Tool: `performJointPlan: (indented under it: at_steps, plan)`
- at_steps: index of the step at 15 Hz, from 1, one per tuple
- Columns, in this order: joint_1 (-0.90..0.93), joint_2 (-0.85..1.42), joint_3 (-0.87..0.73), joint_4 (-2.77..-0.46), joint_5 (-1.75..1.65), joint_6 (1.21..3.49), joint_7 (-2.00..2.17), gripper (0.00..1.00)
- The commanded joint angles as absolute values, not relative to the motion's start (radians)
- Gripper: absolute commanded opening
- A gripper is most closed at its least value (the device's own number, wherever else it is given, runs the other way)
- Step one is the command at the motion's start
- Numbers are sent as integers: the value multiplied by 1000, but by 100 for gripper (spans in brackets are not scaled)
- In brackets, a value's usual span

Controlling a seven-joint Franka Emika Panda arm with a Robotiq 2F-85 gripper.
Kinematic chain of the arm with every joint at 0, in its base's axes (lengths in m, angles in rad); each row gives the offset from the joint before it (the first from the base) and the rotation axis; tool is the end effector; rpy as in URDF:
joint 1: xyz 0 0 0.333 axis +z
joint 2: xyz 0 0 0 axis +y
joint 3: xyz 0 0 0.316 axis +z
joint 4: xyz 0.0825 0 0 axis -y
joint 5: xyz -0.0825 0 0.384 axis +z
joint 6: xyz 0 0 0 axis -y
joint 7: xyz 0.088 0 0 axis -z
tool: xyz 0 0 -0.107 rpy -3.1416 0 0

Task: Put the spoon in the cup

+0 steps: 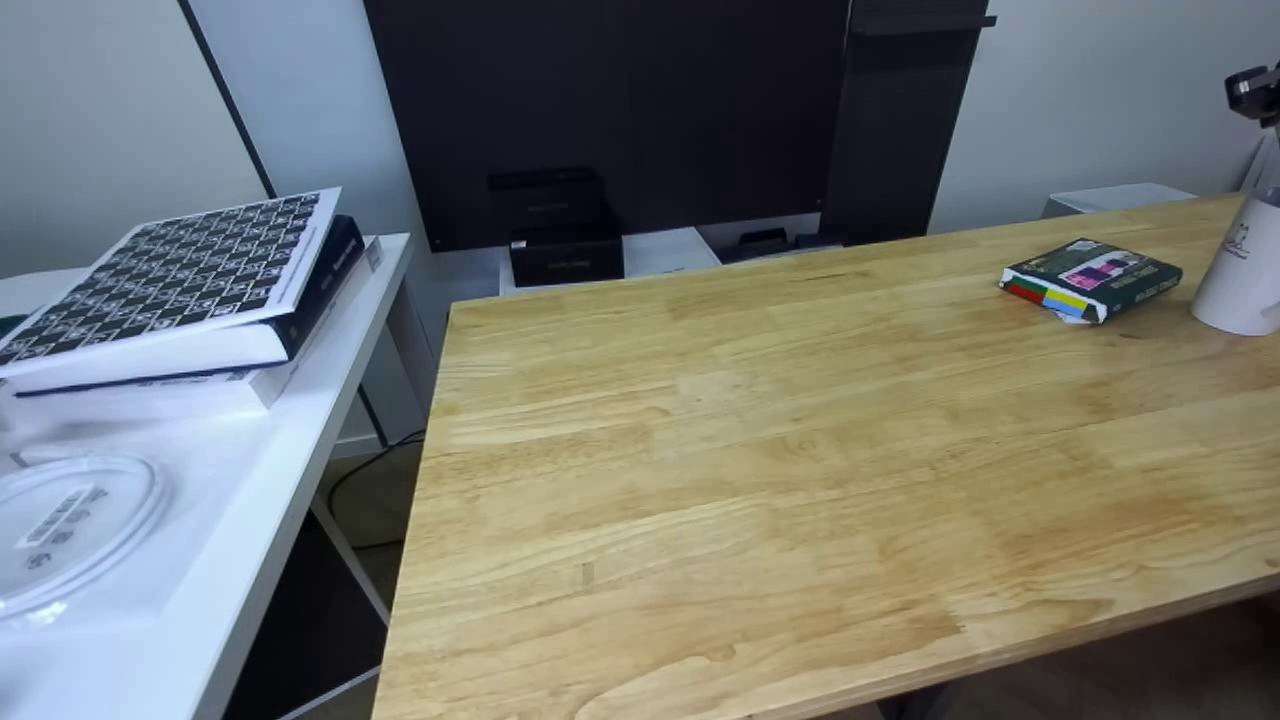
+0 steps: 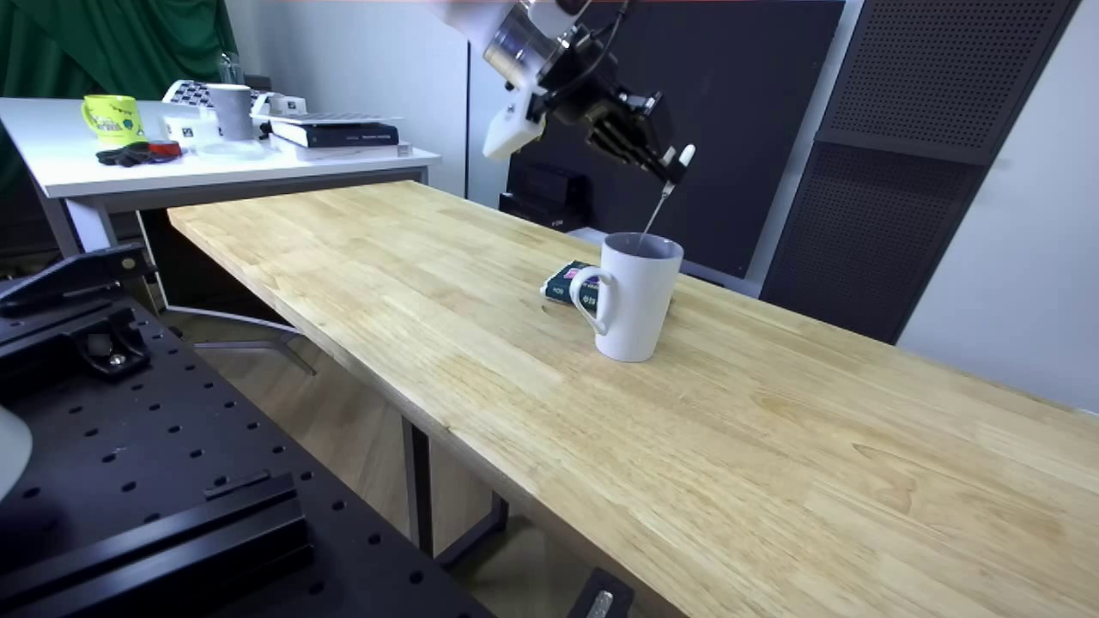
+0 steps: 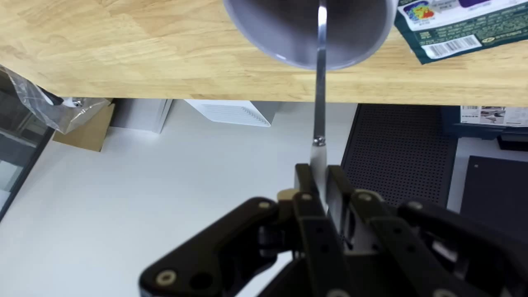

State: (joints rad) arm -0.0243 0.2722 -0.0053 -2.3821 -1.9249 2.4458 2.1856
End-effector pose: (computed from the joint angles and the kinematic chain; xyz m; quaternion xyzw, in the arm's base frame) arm 0.4821 -0.0154 0.1923 0.8632 -0.2038 0.3752 0.2695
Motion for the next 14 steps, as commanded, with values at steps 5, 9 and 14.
performJointPlan:
  at_steps: [5,9,14]
  plan:
    - [-70,329,19,-2368,-1945,2473,2230,38]
    - [-81,267,19,-2344,-1846,2531,2123,58]
    - [-95,140,0,-2302,-1537,2689,1748,92]
